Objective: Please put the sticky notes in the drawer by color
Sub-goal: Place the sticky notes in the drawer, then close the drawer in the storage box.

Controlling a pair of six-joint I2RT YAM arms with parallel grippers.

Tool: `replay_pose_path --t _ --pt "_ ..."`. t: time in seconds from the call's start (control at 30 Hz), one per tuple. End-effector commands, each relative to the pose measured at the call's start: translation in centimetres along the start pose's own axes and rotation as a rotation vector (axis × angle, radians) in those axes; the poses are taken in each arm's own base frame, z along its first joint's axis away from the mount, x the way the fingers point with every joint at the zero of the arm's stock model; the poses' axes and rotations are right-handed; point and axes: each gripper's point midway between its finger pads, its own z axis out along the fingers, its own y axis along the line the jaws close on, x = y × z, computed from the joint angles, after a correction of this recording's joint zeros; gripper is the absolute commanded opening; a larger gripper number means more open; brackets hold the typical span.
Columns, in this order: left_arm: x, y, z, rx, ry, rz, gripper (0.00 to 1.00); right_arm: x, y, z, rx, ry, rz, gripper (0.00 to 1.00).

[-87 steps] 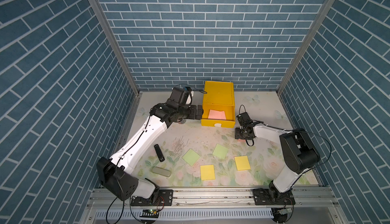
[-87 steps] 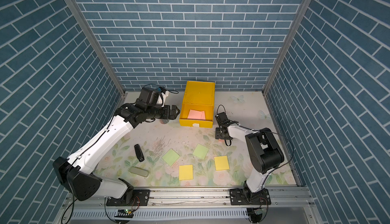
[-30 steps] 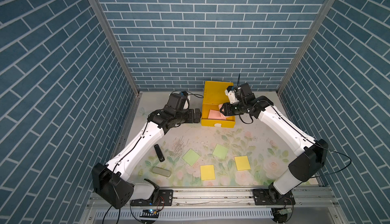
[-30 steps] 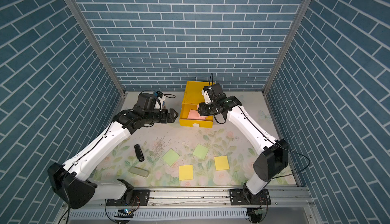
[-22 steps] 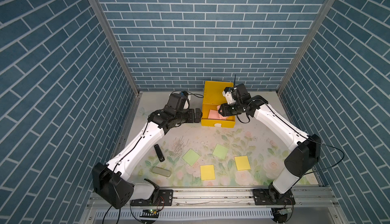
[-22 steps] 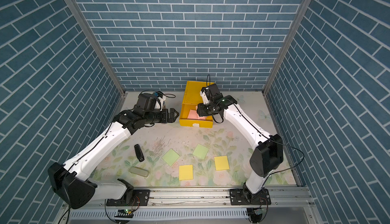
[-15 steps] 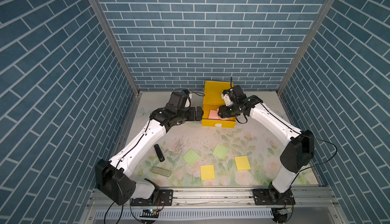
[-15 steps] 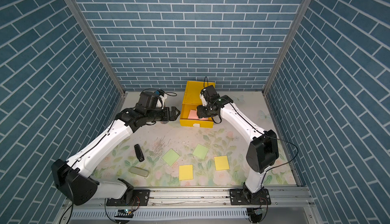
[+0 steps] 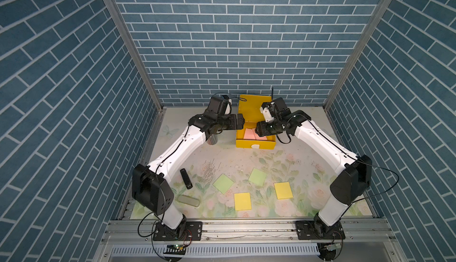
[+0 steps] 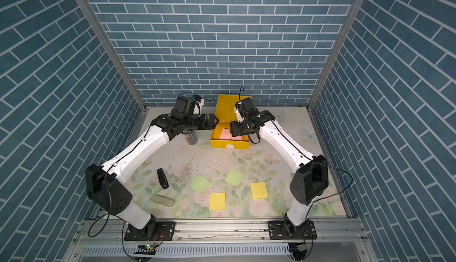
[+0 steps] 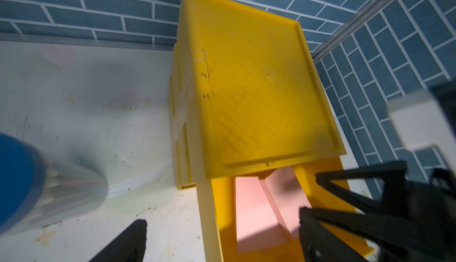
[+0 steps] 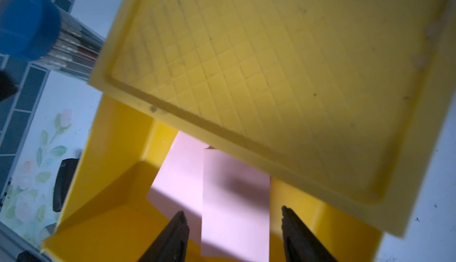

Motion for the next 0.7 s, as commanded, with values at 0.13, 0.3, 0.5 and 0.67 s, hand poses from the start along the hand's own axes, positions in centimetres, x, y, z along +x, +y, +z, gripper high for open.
replay_pose_path --t 0.13,0.3,0.5,0.67 --pt "-4.2 1.7 3.7 -0.034 -0.006 -0.028 0.87 0.9 5.8 -8.8 -0.343 -0.176 0.000 0.52" --pt "-4.4 2.5 7.2 -0.017 0.051 -0.027 0.70 4.5 9.4 -8.9 -0.573 -0.181 -0.018 0.35" --pt "-3.1 1.9 8.8 0.034 0.090 -0.036 0.59 6.9 9.0 -5.0 -0.525 -0.112 -0.105 0.35" --pt "-0.9 2.8 9.1 0.011 0.119 -0.039 0.59 6.3 6.1 -1.1 -0.351 -0.105 -0.172 0.36"
